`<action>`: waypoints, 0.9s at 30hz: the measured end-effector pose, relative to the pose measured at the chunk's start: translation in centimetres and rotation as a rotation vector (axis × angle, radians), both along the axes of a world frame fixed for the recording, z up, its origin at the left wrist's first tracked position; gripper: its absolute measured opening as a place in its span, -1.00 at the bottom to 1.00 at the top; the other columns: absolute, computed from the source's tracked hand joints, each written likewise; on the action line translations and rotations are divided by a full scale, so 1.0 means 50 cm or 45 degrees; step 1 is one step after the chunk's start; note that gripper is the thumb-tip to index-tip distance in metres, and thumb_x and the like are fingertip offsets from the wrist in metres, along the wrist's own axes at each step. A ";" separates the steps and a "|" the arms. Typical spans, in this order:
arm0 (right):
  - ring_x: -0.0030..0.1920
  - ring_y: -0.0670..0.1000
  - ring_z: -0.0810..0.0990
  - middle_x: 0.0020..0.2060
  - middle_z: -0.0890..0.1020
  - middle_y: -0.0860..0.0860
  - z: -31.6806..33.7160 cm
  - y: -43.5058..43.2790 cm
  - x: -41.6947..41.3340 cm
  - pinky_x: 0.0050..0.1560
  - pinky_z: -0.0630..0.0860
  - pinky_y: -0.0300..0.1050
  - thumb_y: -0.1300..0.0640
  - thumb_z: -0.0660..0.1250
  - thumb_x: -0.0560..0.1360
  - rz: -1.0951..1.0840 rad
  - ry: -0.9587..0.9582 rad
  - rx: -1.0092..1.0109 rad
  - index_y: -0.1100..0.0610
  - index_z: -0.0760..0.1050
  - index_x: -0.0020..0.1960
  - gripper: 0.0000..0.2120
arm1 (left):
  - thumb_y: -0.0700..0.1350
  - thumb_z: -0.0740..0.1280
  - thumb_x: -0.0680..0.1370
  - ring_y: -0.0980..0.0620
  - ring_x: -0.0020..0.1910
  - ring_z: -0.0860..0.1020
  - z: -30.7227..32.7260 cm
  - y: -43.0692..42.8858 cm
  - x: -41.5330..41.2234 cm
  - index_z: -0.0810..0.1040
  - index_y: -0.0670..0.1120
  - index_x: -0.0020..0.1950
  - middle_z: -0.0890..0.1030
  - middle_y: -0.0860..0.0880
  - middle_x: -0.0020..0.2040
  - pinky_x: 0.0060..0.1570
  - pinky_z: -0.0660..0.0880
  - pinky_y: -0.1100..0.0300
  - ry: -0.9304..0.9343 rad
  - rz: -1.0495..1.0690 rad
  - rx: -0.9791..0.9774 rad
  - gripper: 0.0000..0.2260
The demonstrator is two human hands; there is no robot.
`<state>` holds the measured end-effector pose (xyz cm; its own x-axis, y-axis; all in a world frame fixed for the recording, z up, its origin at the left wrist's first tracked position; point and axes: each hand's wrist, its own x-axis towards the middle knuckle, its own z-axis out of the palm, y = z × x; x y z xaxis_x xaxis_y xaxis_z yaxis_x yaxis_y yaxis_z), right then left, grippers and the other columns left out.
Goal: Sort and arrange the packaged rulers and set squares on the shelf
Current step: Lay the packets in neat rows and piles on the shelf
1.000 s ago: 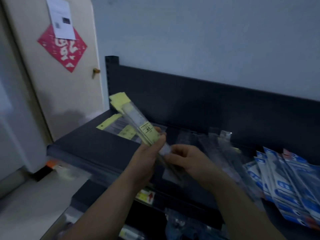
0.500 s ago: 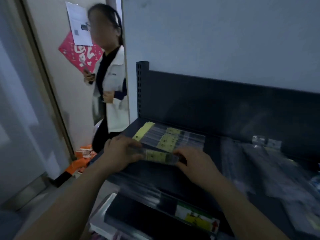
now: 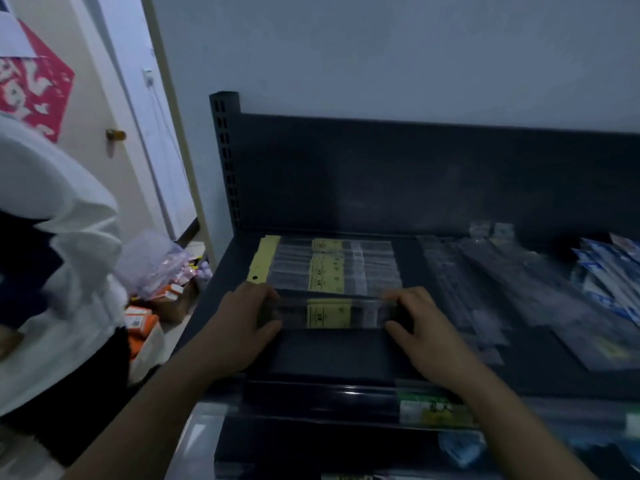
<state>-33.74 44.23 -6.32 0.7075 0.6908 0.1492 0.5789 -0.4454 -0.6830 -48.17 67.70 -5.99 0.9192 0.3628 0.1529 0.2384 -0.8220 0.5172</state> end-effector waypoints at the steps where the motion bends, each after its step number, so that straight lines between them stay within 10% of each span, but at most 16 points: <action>1: 0.03 -0.26 0.43 0.08 0.41 -0.04 0.003 0.000 0.002 -0.04 0.24 -0.65 0.27 0.26 0.56 -0.008 -0.023 -0.008 -0.02 0.43 0.16 -0.74 | -0.07 0.33 0.55 0.06 0.13 0.45 0.003 0.003 0.003 0.45 0.00 0.20 0.42 0.05 0.11 0.07 0.34 0.24 0.015 -0.013 -0.019 -0.76; 5: -0.03 -0.21 0.45 0.05 0.43 -0.01 0.031 0.024 0.039 -0.07 0.27 -0.62 0.27 0.25 0.56 -0.041 -0.052 -0.009 0.01 0.47 0.20 -0.73 | -0.09 0.27 0.58 0.02 0.15 0.48 0.025 0.020 0.043 0.45 -0.03 0.23 0.47 -0.01 0.16 0.10 0.40 0.16 -0.029 0.073 -0.079 -0.78; 10: 0.50 0.08 0.07 0.46 0.23 -0.03 0.005 0.068 0.059 0.48 -0.05 -0.04 -0.13 -0.02 0.59 0.022 -0.375 -0.494 -0.04 0.20 0.49 -0.51 | 0.19 -0.02 0.61 -0.09 0.52 0.05 0.008 0.016 0.070 0.07 0.05 0.53 0.10 -0.01 0.55 0.45 -0.01 -0.14 0.442 0.061 0.548 -0.48; 14: 0.47 -0.11 -0.39 0.50 -0.31 -0.12 -0.020 0.043 0.031 0.46 -0.37 -0.11 -0.16 -0.10 0.62 0.209 -0.248 -0.635 -0.07 -0.27 0.54 -0.42 | 0.35 -0.28 0.46 0.02 0.54 -0.25 -0.021 -0.001 0.042 -0.25 0.08 0.56 -0.25 0.05 0.57 0.48 -0.24 -0.15 0.595 -0.035 0.459 -0.29; 20: 0.42 -0.14 -0.50 0.45 -0.42 -0.15 -0.005 0.020 0.014 0.45 -0.40 -0.14 -0.19 -0.12 0.60 0.297 -0.177 -0.708 -0.17 -0.37 0.49 -0.42 | 0.58 -0.52 0.01 0.07 0.50 -0.35 0.001 -0.009 0.001 -0.36 0.10 0.52 -0.37 0.08 0.53 0.48 -0.29 0.00 0.664 -0.112 0.319 0.13; 27: 0.41 -0.21 -0.49 0.43 -0.42 -0.22 0.005 -0.001 -0.002 0.44 -0.38 -0.20 -0.17 -0.07 0.61 0.312 -0.027 -0.651 -0.20 -0.34 0.49 -0.42 | 0.44 -0.27 0.32 0.11 0.50 -0.29 -0.002 -0.011 -0.027 -0.25 0.14 0.54 -0.29 0.09 0.55 0.47 -0.23 0.10 0.560 0.003 0.276 -0.18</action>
